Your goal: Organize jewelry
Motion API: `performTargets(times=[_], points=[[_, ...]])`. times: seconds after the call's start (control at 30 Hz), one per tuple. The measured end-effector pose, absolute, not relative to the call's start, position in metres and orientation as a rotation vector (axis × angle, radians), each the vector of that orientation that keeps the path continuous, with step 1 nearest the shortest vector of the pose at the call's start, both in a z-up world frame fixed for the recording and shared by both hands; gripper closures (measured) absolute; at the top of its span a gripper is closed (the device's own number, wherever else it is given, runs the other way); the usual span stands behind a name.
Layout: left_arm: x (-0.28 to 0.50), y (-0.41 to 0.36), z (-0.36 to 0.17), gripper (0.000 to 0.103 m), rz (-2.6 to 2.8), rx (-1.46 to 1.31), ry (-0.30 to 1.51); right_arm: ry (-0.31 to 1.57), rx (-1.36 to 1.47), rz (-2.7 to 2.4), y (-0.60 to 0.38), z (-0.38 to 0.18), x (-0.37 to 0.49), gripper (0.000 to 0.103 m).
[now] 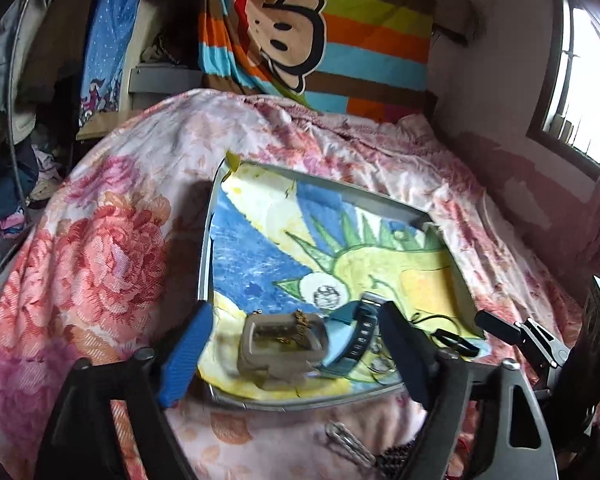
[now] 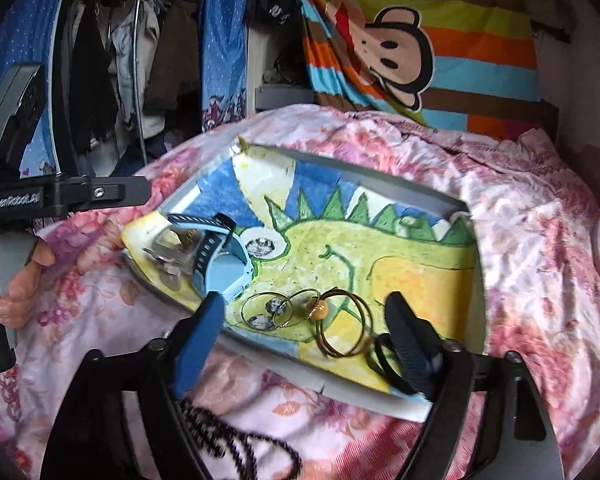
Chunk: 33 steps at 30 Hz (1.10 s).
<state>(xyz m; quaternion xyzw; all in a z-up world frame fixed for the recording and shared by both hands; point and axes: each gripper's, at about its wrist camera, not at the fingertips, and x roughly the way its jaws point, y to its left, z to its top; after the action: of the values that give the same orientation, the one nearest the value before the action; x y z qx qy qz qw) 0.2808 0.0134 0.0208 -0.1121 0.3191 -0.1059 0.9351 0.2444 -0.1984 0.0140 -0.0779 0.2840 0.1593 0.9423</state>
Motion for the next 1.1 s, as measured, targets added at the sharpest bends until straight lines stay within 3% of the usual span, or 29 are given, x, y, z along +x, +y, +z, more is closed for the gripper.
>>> performTargets(times=[0.07, 0.17, 0.27, 0.63, 1.1], points=[[0.268, 0.012, 0.028, 0.007, -0.22, -0.227, 0.625, 0.546, -0.152, 0.331, -0.204, 0.025, 0.227, 0.013], [0.242, 0.007, 0.039, 0.003, -0.225, -0.2, 0.589, 0.512, -0.136, 0.333, -0.212, 0.038, 0.207, 0.012], [0.214, 0.005, 0.046, 0.0, -0.212, -0.157, 0.543, 0.478, -0.11, 0.335, -0.22, 0.049, 0.182, 0.005], [0.124, -0.009, 0.038, 0.0, -0.271, -0.053, 0.479, 0.464, -0.054, 0.4, -0.243, 0.057, 0.098, 0.002], [0.051, 0.001, 0.017, 0.0, -0.249, -0.04, 0.542, 0.537, -0.025, 0.364, -0.255, 0.034, 0.042, 0.002]])
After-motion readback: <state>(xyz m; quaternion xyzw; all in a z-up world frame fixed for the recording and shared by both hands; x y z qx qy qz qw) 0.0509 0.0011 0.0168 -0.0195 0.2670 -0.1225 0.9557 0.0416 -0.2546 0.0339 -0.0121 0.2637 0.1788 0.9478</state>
